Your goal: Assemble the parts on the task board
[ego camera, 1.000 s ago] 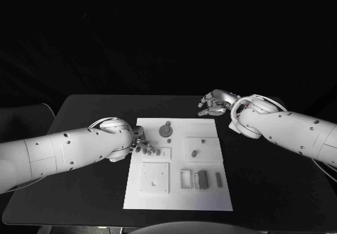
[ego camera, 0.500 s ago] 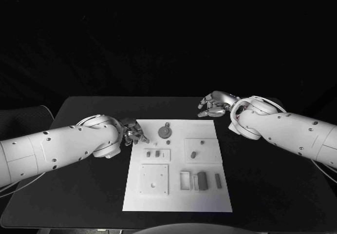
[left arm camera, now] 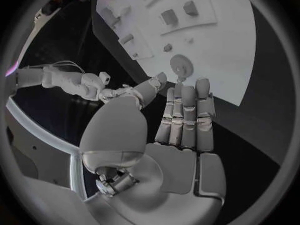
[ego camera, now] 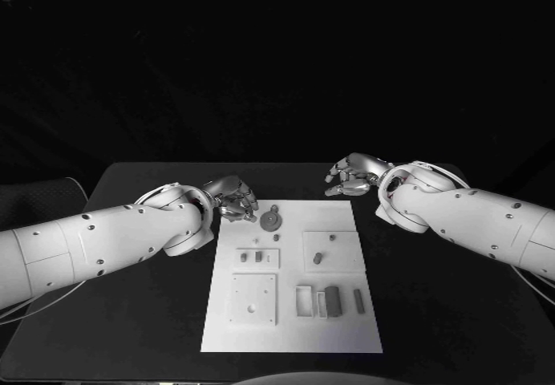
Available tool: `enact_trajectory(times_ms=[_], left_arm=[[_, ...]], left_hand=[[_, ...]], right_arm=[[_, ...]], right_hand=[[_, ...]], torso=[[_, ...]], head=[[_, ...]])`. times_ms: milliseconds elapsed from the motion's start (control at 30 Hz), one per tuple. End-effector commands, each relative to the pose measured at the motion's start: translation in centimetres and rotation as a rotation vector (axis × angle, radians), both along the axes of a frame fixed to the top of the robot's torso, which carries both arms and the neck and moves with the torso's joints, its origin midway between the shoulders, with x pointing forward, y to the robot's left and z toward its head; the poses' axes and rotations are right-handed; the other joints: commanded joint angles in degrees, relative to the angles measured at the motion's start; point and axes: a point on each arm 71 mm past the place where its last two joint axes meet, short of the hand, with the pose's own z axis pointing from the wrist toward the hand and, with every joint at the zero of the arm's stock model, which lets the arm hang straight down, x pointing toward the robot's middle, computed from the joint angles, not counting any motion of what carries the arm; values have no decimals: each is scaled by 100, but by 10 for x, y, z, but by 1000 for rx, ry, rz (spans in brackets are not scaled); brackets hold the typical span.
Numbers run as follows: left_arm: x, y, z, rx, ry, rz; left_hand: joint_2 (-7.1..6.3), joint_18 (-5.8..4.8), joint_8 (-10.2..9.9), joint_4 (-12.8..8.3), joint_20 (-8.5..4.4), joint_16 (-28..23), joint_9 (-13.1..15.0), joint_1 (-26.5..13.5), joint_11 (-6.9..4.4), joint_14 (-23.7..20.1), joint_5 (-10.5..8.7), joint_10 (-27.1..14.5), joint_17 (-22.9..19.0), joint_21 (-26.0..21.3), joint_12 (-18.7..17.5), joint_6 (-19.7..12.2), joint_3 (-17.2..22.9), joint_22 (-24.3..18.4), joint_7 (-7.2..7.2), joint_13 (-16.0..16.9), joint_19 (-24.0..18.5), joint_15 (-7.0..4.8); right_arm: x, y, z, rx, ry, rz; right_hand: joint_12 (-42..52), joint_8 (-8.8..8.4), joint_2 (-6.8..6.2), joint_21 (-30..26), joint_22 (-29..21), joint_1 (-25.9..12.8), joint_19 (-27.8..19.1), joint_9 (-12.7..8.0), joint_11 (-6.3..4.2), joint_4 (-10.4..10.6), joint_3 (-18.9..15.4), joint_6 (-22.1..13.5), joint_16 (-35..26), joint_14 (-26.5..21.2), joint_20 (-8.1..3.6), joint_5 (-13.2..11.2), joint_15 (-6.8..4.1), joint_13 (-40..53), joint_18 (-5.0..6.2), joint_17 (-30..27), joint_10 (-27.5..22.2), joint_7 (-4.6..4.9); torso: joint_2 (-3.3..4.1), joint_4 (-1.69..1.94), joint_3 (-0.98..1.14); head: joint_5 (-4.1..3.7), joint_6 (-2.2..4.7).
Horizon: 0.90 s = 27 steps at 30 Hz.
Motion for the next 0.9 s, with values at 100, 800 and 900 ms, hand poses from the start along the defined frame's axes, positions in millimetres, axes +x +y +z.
enact_trajectory(times_ms=[100,800,900], left_arm=[[-5,-25,1,150,-210,-239],[-7,-70,-22,330,-220,-395],[-4,-69,-27,351,-195,-392]], left_hand=[[-6,313,-61,6,-30,76,-131,156,-46,146,0,185,15,79,-357,111,-25,61,-39,-141,148,-36],[-342,399,-176,163,-17,260,-382,123,-6,231,0,296,107,259,-940,188,-75,332,-7,-291,304,-1],[-434,421,-271,219,-11,315,-442,96,-13,223,-12,219,120,291,-1049,28,-88,385,-60,-331,322,-8]], right_arm=[[-1,3,-1,-1,10,14],[-1,5,-2,0,13,18],[-1,5,-2,0,12,18]], right_hand=[[35,-14,10,-18,54,-64,15,-8,8,38,4,-11,-20,14,-37,22,-17,-9,234,8,-50,36],[39,-15,14,-17,54,-66,17,-10,10,40,4,-14,-18,16,-37,22,-16,-13,235,9,-50,37],[40,-15,15,-17,54,-66,17,-10,10,40,4,-14,-18,16,-37,22,-16,-13,234,9,-50,37]], torso=[[3,0,1],[13,-7,-1],[11,-8,-3]], head=[[4,24],[-161,-6],[-165,-25]])
